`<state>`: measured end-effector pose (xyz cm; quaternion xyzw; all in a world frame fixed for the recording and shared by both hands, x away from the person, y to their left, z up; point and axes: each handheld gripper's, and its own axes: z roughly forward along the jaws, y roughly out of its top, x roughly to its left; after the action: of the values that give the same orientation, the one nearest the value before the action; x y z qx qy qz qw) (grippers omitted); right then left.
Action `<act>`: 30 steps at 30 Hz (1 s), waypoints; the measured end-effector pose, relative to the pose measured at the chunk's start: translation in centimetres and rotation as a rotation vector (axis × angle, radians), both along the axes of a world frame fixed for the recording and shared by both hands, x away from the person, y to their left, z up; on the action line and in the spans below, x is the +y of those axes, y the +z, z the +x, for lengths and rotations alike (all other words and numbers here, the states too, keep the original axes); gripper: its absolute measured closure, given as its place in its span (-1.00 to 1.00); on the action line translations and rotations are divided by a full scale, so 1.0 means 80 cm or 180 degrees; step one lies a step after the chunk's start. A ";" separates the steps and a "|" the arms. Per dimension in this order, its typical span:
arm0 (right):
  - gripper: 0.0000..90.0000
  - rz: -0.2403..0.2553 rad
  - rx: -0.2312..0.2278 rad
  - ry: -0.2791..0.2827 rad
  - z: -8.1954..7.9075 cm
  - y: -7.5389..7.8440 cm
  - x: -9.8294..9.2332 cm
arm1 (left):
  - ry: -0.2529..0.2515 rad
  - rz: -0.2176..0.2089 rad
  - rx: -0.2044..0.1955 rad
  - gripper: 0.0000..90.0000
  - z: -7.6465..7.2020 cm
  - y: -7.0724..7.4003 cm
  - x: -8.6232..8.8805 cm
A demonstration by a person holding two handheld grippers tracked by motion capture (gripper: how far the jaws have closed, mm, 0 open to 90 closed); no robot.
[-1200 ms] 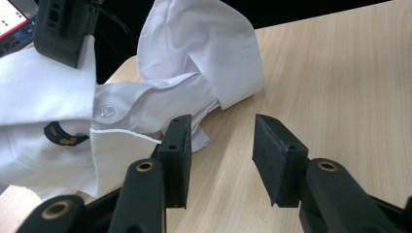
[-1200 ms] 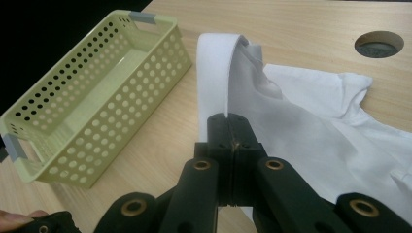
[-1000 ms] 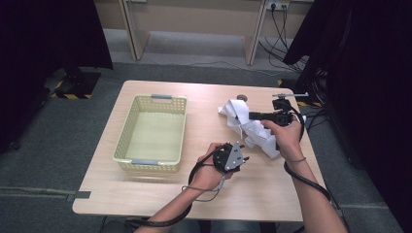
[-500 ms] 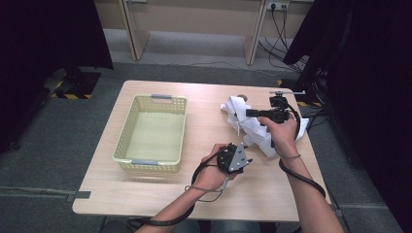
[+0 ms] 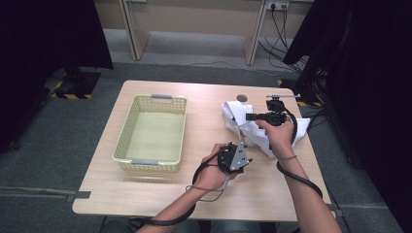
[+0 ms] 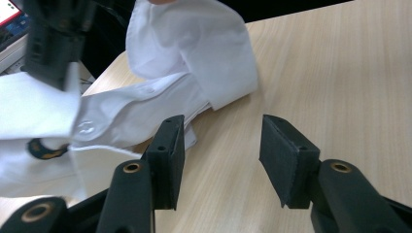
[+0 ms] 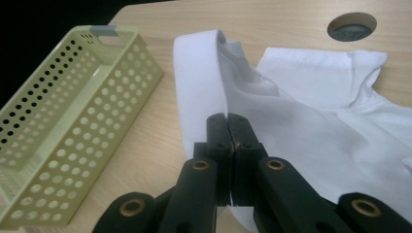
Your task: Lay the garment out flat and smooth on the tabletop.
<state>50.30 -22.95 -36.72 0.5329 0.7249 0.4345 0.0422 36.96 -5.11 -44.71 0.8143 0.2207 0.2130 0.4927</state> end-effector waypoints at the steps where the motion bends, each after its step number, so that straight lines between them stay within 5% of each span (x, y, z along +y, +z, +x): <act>1: 0.90 -0.0043 0.0017 -0.0016 0.001 -0.003 0.001 | 0.0061 -0.0078 0.0103 0.15 -0.003 -0.002 -0.001; 3: 0.78 -0.0138 0.0035 -0.0043 0.001 -0.006 0.002 | 0.0153 -0.0091 0.0124 0.14 -0.003 -0.004 0.001; 5: 0.58 -0.0166 0.0008 -0.0028 -0.002 -0.005 0.003 | 0.0125 0.0117 -0.0156 0.14 0.006 -0.002 0.007; 8: 0.41 -0.0256 -0.0089 0.0026 -0.012 0.004 0.002 | -0.0456 0.0892 -0.1127 0.13 0.039 0.017 0.020; 11: 0.29 -0.0452 -0.0194 0.0010 -0.026 0.014 -0.006 | -0.1013 0.1580 -0.1865 0.12 0.058 0.042 0.025; 12: 0.28 -0.0511 -0.0226 0.0001 -0.031 0.016 -0.009 | -0.0502 0.0782 -0.0921 0.12 0.034 0.014 0.026; 13: 0.27 -0.0604 -0.0262 -0.0032 -0.039 0.017 -0.016 | -0.0287 0.0554 -0.0768 0.12 0.029 0.010 0.030; 18: 0.17 -0.0829 -0.0223 -0.0193 -0.071 0.005 -0.049 | 0.0091 0.0443 -0.0836 0.04 0.041 0.020 0.047; 26: 0.10 -0.0996 -0.0389 -0.0477 -0.122 -0.012 -0.080 | 0.0358 0.0191 -0.0429 -0.10 0.074 0.018 0.042; 30: 0.08 -0.1061 -0.0390 -0.0606 -0.136 -0.020 -0.087 | 0.0434 0.0163 -0.0356 -0.11 0.083 0.014 0.033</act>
<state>39.45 -29.90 -38.34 0.5573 0.7291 0.3343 0.2148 43.60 -2.44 -43.62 0.7965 0.2423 0.2968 0.4677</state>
